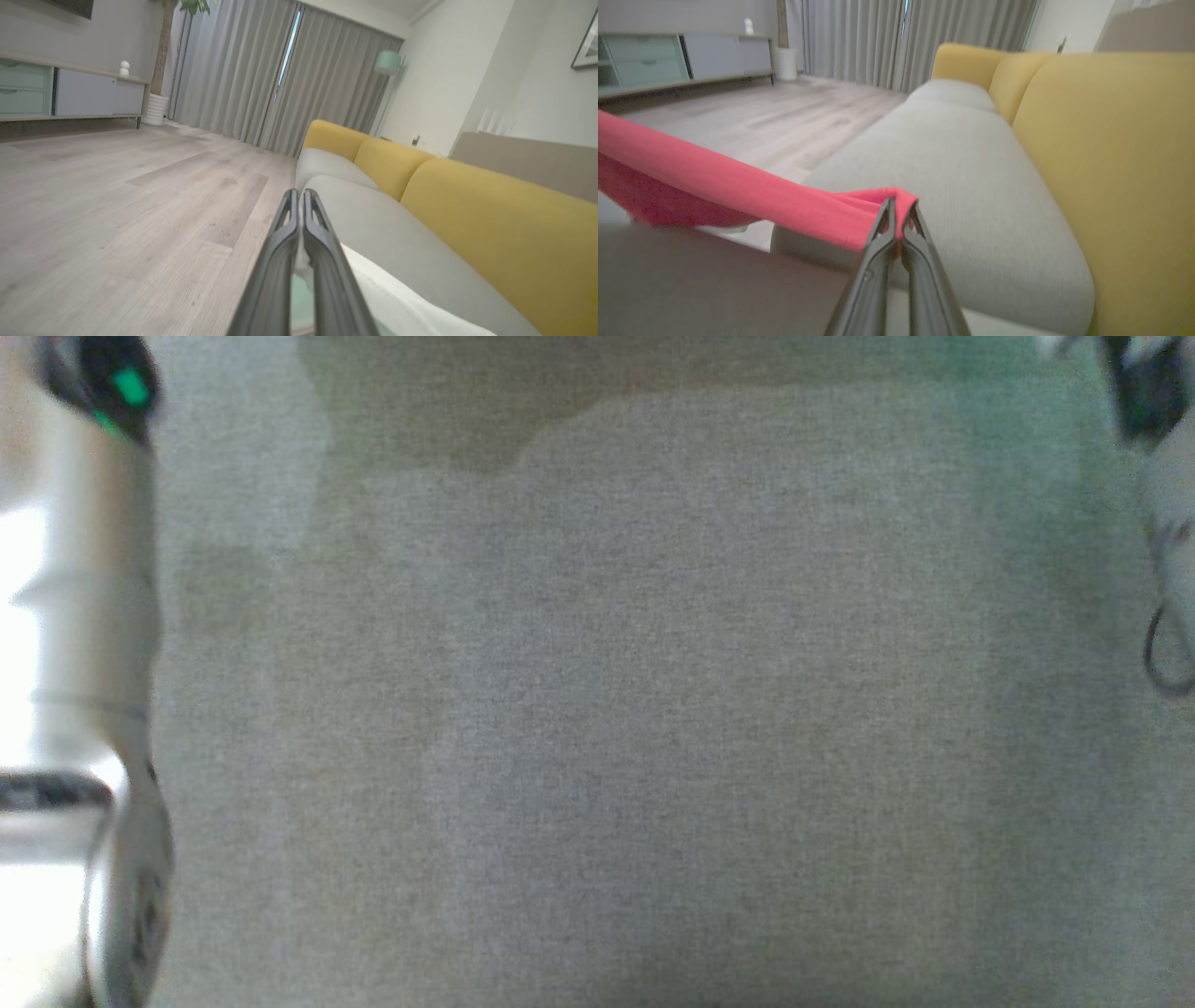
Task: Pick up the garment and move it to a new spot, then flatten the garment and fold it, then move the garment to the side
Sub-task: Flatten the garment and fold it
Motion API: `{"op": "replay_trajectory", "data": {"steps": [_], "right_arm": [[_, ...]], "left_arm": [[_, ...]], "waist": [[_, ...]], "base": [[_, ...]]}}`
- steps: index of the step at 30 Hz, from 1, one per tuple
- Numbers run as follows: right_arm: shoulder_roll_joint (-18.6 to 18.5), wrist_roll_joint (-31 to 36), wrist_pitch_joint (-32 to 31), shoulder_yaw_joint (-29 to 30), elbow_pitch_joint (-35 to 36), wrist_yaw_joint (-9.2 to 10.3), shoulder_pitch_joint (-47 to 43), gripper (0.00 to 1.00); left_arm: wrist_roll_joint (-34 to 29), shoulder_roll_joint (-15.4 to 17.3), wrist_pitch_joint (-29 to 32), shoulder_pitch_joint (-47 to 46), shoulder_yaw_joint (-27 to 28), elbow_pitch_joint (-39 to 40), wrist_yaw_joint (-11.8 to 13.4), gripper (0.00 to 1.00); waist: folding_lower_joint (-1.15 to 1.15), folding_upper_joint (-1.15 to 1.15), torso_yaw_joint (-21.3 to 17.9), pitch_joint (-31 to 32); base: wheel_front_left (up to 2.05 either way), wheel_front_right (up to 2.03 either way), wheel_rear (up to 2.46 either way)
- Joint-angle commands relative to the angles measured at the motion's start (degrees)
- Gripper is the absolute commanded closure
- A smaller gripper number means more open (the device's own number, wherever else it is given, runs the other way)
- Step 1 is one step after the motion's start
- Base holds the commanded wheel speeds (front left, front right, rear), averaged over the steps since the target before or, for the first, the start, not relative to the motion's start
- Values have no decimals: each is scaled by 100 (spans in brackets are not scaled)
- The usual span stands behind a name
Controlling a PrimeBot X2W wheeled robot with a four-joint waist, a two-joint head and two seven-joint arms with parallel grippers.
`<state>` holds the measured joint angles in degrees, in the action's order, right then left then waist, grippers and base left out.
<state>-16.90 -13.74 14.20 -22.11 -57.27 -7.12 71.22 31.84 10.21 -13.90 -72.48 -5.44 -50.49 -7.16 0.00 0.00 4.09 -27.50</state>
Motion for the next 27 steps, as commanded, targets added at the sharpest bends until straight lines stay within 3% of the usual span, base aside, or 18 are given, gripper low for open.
{"op": "replay_trajectory", "data": {"steps": [1, 7, 14, 21, 27], "right_arm": [[-15, -81, 34, -171, 59, -36, -96, 100], [-185, -607, -162, -1076, -144, -36, -939, 100], [-600, -1557, -469, -1976, 340, -36, -1863, 100], [-931, -2372, -495, -2229, 877, -36, -2712, 100], [-1071, -2547, -442, -2218, 1227, -36, -3417, 100]], "left_arm": [[-9, 306, -73, 88, 2, 199, -27, 100], [116, 358, -106, 1506, -393, 672, -31, 100], [476, 546, -107, 3110, -967, 1385, -32, 100], [571, 800, -32, 4301, -1258, 2024, -27, 100], [556, 906, 103, 5141, -1394, 2705, 126, 100]], "waist": [[0, 0, 18, 117], [0, 0, 20, 676], [0, 0, 31, 1421], [0, 0, -6, 2005], [0, 0, -70, 2428]], "base": [[0, 0, 0], [0, 0, 0], [0, 0, 0], [0, 0, 0], [0, 0, 0]]}}
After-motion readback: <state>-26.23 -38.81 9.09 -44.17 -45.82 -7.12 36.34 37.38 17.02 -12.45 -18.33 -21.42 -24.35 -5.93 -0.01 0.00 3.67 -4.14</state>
